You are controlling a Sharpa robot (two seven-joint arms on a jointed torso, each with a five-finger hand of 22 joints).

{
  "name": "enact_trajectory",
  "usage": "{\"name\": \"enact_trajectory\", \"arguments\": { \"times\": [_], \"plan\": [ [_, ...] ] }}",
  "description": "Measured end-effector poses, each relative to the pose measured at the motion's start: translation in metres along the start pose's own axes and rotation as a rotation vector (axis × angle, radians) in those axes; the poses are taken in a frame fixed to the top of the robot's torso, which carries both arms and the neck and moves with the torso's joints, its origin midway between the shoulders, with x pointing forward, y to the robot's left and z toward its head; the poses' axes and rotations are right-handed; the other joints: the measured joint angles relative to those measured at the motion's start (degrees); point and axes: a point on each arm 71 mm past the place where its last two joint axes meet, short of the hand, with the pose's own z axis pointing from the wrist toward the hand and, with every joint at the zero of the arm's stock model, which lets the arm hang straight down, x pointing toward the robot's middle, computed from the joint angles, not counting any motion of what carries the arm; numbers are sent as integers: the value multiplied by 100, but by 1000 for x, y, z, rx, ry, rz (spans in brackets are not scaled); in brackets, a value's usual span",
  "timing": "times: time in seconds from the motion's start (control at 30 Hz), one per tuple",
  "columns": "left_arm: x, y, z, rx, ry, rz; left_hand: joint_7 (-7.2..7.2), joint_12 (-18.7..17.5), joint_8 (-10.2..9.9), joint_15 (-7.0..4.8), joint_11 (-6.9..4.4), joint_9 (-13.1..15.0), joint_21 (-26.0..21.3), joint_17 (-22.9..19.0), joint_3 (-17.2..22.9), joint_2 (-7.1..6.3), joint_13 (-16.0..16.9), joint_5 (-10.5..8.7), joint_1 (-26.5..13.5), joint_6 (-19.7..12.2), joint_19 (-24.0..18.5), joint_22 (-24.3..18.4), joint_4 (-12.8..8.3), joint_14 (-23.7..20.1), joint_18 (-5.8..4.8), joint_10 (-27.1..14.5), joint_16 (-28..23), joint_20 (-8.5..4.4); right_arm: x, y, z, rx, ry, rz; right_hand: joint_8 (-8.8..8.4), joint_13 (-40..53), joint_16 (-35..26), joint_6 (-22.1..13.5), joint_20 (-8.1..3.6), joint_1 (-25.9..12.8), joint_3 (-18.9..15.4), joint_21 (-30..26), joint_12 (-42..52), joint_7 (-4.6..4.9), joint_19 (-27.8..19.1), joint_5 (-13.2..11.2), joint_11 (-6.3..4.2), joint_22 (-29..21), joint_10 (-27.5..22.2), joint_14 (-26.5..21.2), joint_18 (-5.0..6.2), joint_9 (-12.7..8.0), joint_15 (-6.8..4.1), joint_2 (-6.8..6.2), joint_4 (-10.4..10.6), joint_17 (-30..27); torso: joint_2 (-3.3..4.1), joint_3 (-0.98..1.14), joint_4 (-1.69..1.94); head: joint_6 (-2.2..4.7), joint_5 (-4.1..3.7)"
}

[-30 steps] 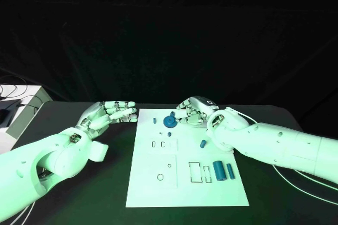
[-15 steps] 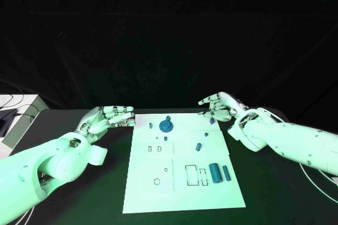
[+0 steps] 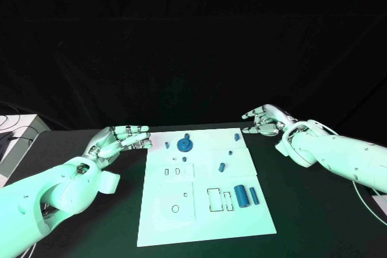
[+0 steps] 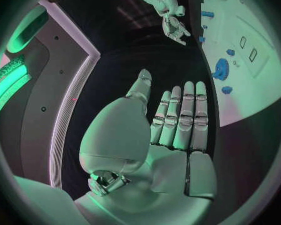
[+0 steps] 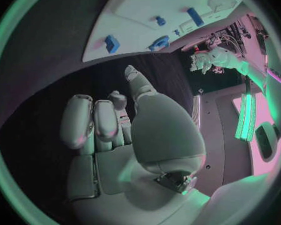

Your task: Assemble the parts on the task board

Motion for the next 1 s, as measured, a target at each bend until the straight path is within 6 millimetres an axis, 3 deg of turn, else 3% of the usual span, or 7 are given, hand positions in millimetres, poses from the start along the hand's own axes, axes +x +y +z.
{"name": "enact_trajectory", "arguments": {
  "times": [0.37,0.67,1.0],
  "plan": [
    [-1,2,-1,-4,-6,1,0,0,0,0,0,0,2,-1,0,0,0,0,0,0,0,-1,0,0,0,0,0,0,15,-14,0,19,74,-50,0,0,0,-52,0,31,15,23,0,11,0,55,10,-1,-9,0,0,0,0,-31,16,37,4,-8,11,-46,1],
    [-2,2,-2,-5,-9,2,0,0,0,0,0,0,3,-2,0,0,0,0,0,0,0,-1,0,0,0,0,0,0,27,-15,3,21,126,-74,0,2,0,-86,0,31,49,23,0,25,0,88,20,-2,-18,0,1,1,0,-31,49,59,9,-18,11,-93,-15],
    [-3,2,-2,-7,-12,3,0,0,0,0,0,0,3,-2,-32,0,0,0,0,-1,0,-2,-32,-1,0,-1,0,0,35,-11,6,9,152,-95,0,26,0,-87,0,24,55,37,0,24,0,112,21,-3,-18,0,0,1,0,-19,56,82,7,-19,-4,-125,26]
  ]
}}
